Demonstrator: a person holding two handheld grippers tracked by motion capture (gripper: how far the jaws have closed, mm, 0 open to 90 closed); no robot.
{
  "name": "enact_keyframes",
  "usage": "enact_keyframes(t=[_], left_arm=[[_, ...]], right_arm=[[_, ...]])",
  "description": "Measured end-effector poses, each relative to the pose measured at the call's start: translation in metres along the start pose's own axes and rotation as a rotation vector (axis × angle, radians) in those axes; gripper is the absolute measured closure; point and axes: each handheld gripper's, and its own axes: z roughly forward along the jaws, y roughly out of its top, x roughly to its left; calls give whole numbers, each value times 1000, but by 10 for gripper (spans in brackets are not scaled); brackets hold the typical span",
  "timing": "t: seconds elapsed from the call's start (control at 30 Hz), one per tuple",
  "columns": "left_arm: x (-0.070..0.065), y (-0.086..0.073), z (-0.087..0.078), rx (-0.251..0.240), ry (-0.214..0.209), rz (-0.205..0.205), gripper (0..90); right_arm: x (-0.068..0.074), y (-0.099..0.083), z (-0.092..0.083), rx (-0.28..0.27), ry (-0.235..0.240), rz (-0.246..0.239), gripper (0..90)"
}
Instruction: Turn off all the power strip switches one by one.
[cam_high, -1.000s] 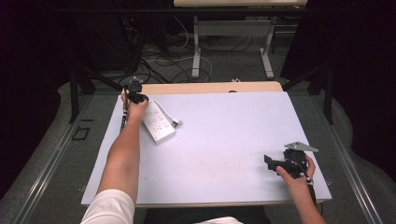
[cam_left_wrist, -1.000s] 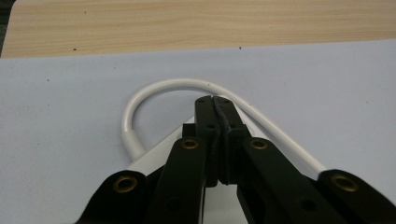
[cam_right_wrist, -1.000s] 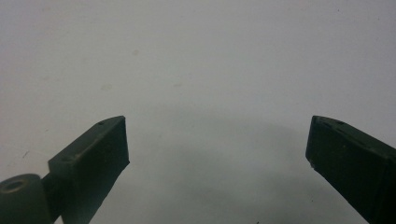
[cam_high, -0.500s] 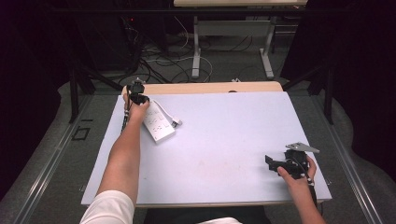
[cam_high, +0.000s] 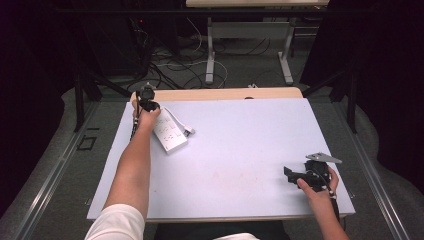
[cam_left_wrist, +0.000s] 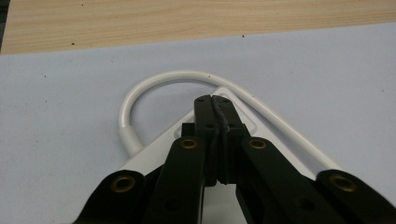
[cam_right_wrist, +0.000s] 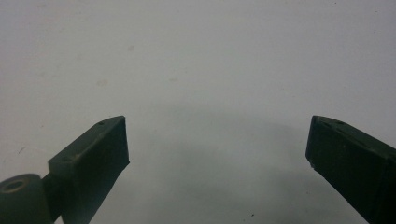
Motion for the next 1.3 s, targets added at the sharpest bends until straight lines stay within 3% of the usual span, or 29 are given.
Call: enact_keyframes(t=[0.03, 0.23, 0.27, 0.4, 0.43, 0.47, 0.63, 1.3], left_arm=[[-1, 1, -1, 15, 8, 10, 900], [-6, 1, 1, -1, 43, 8, 900], [-5, 1, 0, 3, 36, 9, 900], [-2, 0, -3, -20, -10, -45, 900], [-2, 0, -5, -7, -16, -62, 900], [-3, -1, -5, -33, -20, -55, 900], [-9, 0, -13, -16, -30, -8, 900], [-31, -14, -34, -13, -74, 33, 900]], right_arm=[[0, 0, 0, 0, -1, 1, 53], [-2, -1, 0, 0, 1, -1, 53], [-2, -1, 0, 1, 2, -1, 53], [-1, -1, 0, 2, 3, 3, 53], [-1, -1, 0, 1, 3, -2, 53], [-1, -1, 0, 5, 3, 6, 53], [1, 1, 1, 0, 7, -9, 53], [3, 6, 3, -22, 40, -32, 55]])
